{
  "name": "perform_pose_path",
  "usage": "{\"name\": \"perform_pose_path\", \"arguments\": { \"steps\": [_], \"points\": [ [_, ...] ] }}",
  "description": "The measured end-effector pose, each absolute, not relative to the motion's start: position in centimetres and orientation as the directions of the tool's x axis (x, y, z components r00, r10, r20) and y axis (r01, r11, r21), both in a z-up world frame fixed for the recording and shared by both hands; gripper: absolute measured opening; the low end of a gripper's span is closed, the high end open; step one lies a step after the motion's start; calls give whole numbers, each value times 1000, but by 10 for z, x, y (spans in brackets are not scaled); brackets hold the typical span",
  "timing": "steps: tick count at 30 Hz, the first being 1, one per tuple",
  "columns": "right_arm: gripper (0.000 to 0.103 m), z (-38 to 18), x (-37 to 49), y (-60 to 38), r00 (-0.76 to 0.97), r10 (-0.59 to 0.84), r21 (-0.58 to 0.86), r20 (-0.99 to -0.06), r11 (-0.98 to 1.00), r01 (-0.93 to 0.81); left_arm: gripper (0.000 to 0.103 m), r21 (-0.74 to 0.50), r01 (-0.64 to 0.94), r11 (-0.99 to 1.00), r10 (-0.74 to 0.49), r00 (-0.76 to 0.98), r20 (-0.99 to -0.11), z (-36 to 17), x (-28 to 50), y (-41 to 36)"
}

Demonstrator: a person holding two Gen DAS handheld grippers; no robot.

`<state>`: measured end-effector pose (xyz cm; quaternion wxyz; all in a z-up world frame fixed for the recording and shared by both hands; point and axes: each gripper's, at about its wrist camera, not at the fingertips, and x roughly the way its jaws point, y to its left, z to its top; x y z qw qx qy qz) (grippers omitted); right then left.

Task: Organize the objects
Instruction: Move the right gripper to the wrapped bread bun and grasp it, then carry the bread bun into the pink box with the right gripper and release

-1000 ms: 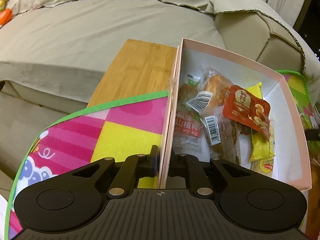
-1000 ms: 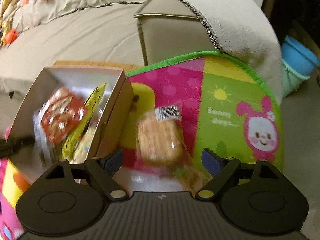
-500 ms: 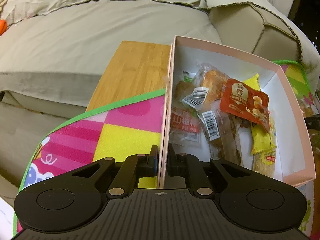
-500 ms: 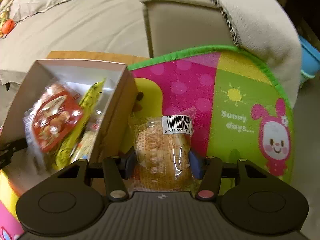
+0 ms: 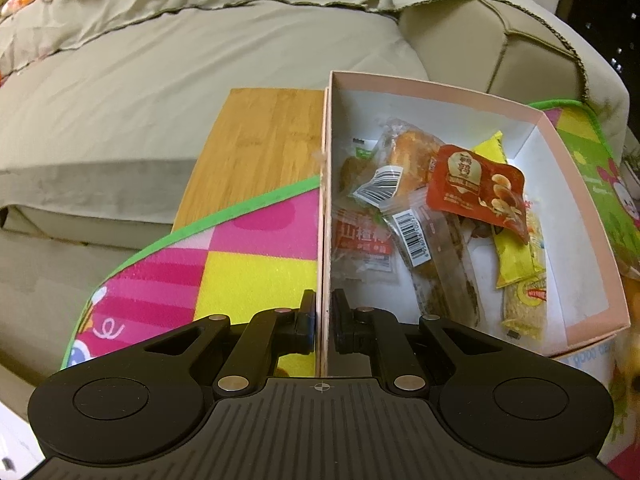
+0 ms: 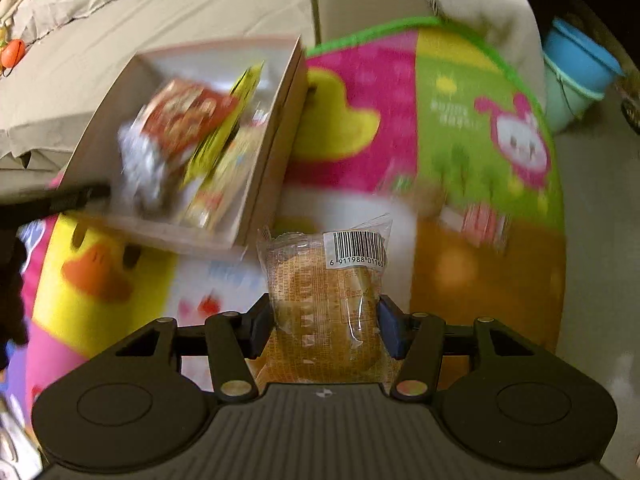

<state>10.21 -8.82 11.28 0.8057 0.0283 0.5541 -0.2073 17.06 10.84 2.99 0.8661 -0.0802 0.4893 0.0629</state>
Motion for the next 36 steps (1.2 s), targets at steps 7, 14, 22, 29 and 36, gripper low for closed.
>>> {"name": "perform_pose_path", "arguments": {
  "steps": [7,14,22,29,36],
  "points": [
    [54,99,75,-32,254,-258,-133,-932,897,422,10,-108,-135,985,-22,520,-854,36,167,116],
    [54,113,83,17,234,-351,-197,-907,844,499,13,-143,-101,985,-71,514,-855,37,168,121],
    [54,168,122,49,289,-462,-283,-839,822,494,15,-178,-82,981,-114,502,-857,36,170,127],
    [54,199,166,60,356,-531,-352,-769,816,458,16,-197,-79,977,-133,497,-858,35,171,130],
    [54,206,198,64,408,-532,-355,-742,828,434,17,-225,-78,971,-157,499,-852,34,170,135]
  ]
}}
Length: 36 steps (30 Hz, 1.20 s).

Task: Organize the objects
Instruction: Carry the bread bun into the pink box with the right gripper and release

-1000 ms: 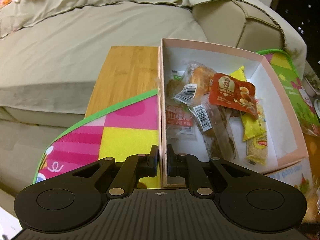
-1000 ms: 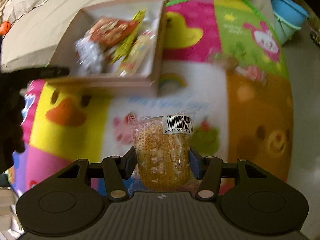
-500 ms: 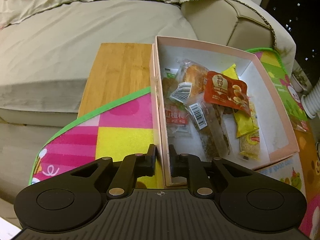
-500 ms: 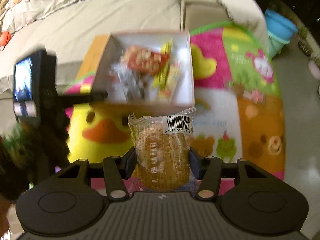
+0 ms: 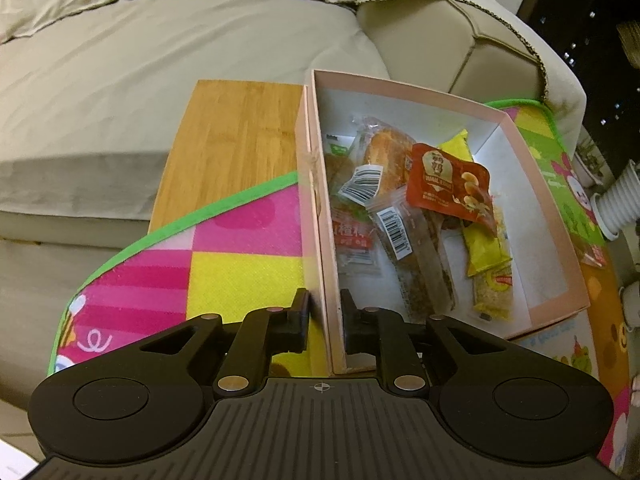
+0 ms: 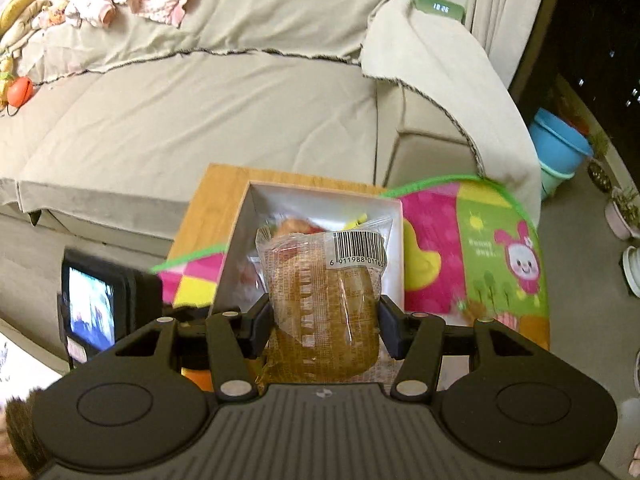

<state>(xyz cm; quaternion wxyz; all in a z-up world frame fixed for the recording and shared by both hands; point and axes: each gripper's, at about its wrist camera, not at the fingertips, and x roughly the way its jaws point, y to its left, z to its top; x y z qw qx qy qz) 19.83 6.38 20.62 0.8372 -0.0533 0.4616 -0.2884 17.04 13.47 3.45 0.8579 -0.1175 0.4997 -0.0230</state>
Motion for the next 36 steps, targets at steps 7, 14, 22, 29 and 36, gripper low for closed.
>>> {"name": "perform_pose_path", "arguments": {
  "steps": [7,14,22,29,36],
  "points": [
    [54,211,231,50,444,-487,-279,-752,845,456,19,-243,-73,967,-175,502,-847,34,170,138],
    [54,202,267,39,464,-505,-275,-728,834,478,19,-255,-67,965,-189,499,-846,33,171,140],
    [66,176,281,13,451,-496,-230,-742,820,524,20,-262,-60,963,-198,499,-844,32,171,142],
    [66,160,250,-4,388,-531,-302,-754,803,513,19,-245,-75,967,-176,501,-847,33,171,139],
    [66,161,211,-42,373,-527,-276,-763,789,549,15,-187,-97,978,-115,500,-859,35,172,129]
  ]
}}
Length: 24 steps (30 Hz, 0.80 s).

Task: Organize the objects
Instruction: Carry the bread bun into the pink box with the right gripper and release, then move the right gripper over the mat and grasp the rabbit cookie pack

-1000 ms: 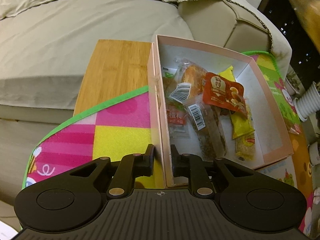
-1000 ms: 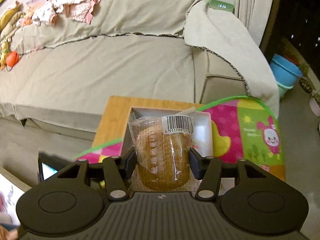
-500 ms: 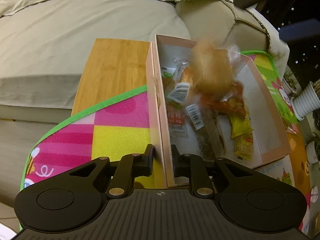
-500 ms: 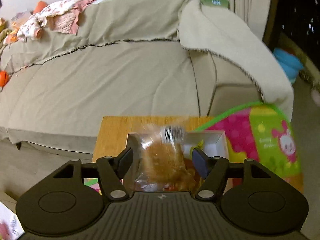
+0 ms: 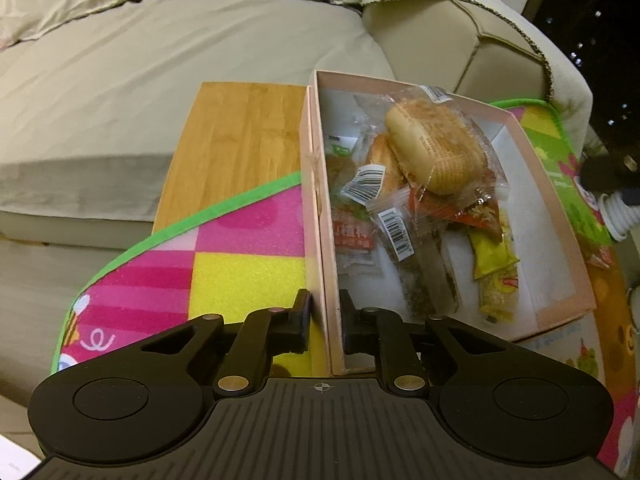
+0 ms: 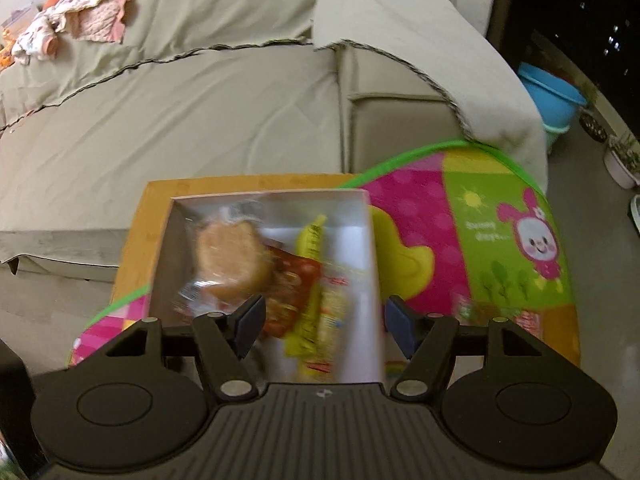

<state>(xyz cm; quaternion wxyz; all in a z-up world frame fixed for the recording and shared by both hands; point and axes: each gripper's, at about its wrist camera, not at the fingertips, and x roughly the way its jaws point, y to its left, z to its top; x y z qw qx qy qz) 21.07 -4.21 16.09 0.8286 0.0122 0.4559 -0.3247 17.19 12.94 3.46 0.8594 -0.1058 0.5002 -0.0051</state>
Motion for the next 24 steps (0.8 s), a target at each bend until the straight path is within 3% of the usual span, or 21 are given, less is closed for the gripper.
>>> {"name": "perform_pose_path", "arguments": {
  "steps": [15,16,19,24],
  "points": [
    [77,176,116,-170,257,-636,-433,-727,716,547,12,-160,-168,973,-57,497,-866,27,175,124],
    [76,174,112,-181,240,-647,-446,-724,704,552,11,-155,-168,973,-52,499,-865,27,174,123],
    [49,163,104,-214,189,-648,-457,-738,685,568,11,-130,-166,977,-29,505,-862,27,172,118],
    [46,148,110,-239,200,-595,-406,-779,721,561,11,-112,-183,977,-5,503,-864,29,171,114]
  ]
}}
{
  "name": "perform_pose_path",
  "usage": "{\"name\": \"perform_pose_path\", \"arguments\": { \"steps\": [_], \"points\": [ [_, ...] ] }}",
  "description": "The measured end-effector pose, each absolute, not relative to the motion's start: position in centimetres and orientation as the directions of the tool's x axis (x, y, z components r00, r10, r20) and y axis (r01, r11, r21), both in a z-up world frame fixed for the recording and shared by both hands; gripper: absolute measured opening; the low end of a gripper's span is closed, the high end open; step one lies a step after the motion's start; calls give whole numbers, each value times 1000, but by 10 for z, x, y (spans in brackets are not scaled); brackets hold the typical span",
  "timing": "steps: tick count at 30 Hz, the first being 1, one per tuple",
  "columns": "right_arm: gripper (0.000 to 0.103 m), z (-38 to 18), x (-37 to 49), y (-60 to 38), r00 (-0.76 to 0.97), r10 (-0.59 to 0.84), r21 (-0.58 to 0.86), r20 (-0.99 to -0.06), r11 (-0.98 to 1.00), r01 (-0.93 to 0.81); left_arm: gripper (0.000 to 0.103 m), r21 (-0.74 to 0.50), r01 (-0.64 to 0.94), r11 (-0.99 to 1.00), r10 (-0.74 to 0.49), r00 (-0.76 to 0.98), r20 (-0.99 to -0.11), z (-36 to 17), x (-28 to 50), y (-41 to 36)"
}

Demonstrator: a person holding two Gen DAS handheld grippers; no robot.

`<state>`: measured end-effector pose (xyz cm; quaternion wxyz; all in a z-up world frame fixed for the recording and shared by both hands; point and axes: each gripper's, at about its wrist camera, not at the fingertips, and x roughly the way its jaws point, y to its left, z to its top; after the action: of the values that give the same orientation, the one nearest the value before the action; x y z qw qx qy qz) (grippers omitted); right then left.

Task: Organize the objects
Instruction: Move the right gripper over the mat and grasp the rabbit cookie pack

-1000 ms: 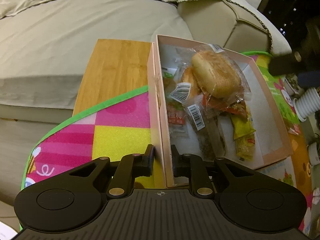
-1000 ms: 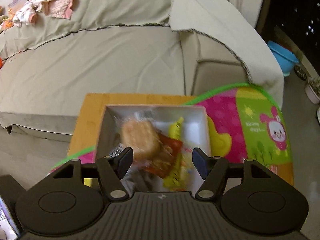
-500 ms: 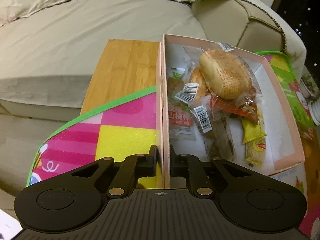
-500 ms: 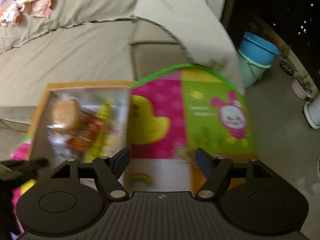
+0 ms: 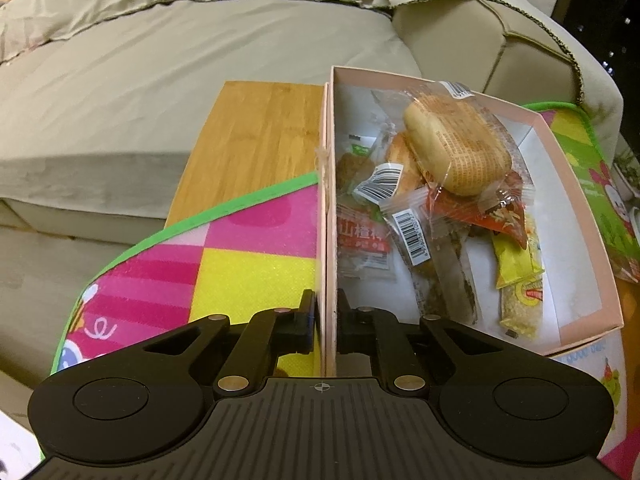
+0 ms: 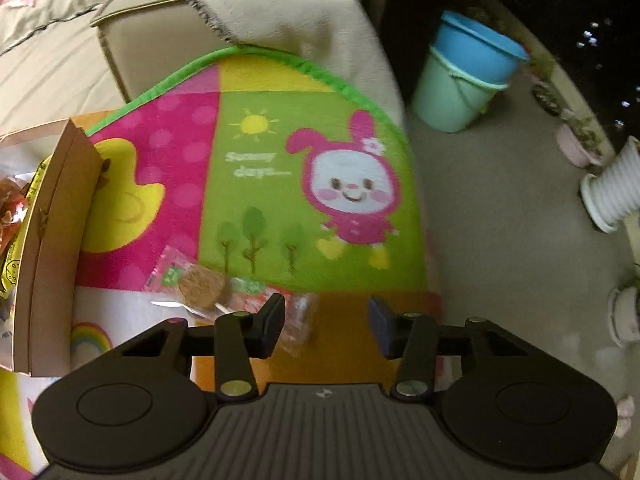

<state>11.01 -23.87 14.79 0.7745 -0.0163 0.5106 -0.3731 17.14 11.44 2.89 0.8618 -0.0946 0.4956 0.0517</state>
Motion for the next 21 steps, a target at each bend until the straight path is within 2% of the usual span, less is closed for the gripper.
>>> {"name": "perform_pose_path", "arguments": {
  "steps": [6,12,14,21],
  "points": [
    [47,133,135,-257,252,-603,-402,-757,733,549,11,-82,-201,976,29,495,-868,31,170,109],
    [48,125,128,-269,246,-543,-304,-803,728,614,11,-79,-202,976,32,495,-868,32,169,107],
    [51,122,122,-258,246,-526,-300,-814,743,598,11,-81,-207,975,33,496,-868,31,168,108],
    [52,104,106,-190,263,-401,-252,-877,852,459,11,-81,-197,977,27,491,-870,30,170,107]
  ]
}}
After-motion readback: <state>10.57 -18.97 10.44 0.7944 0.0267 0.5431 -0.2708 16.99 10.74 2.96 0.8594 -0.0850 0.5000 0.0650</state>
